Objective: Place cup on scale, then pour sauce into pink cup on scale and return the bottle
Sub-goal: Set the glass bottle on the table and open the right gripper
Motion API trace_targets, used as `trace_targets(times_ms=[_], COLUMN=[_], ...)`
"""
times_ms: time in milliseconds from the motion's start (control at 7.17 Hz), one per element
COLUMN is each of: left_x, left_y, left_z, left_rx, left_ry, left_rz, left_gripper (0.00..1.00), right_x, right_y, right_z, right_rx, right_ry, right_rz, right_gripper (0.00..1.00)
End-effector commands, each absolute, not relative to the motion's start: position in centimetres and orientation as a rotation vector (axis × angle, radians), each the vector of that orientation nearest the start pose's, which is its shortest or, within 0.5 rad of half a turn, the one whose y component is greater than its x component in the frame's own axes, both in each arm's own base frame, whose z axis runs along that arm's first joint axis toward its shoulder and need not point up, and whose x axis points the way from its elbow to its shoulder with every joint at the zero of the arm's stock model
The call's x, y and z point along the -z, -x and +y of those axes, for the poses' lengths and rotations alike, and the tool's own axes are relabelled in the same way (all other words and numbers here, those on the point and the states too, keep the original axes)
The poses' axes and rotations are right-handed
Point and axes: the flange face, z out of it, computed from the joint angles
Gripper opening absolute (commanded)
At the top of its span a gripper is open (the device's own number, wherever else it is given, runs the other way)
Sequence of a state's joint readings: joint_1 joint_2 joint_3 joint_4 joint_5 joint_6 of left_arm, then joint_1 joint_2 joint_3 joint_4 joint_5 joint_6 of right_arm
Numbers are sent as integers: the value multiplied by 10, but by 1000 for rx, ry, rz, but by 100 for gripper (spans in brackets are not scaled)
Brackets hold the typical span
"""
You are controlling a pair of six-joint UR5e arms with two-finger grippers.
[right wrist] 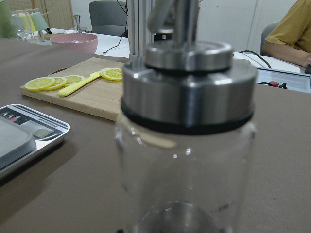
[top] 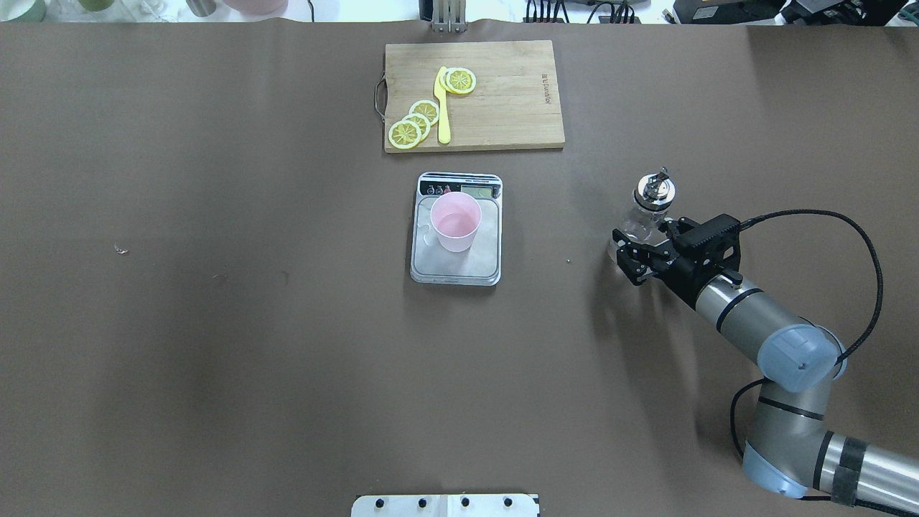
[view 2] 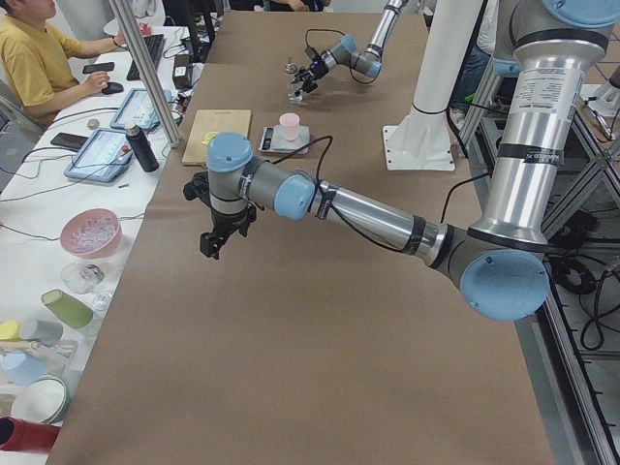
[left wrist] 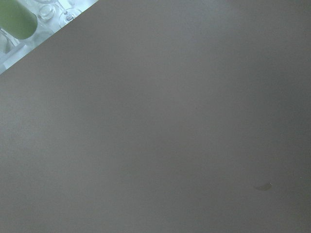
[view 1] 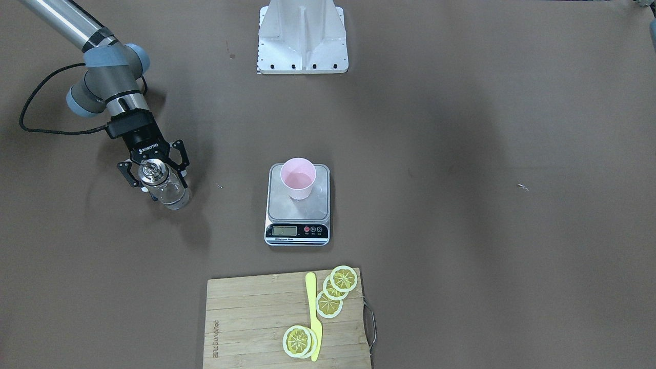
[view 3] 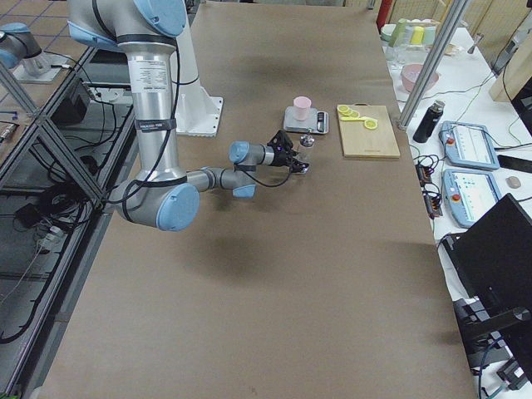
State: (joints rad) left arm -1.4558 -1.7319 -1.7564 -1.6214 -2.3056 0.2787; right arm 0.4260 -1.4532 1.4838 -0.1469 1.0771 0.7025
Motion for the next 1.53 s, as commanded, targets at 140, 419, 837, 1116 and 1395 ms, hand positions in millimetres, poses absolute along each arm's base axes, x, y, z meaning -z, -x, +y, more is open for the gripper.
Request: trace_targets(times_ms=[140,419,837,1116,1395], left_x=[-477,-477,-476,-476,-477], left_y=[1,1,1,1,1], left_z=[-563,-563,-564,-563,-563], left_rx=[-520,-519,-519,-518,-518], left_ry=[-443,-442,-444,-443,-441], left_rz=[699,699,699,700,700], left_gripper=[97,97,97,97,97], right_x=[-481,-483,-490,-489,-487], right_y=[416,411,404,409,420], right_z=[-388,-386,-383,-376,-364], right_rx=[1,-4,-10,7,27], right_ry=[-1172,-1179,-1180,-1172,-1162], right_rz=[-895,-908,-896,-909,-926], right_gripper=[100,100,100,100,100])
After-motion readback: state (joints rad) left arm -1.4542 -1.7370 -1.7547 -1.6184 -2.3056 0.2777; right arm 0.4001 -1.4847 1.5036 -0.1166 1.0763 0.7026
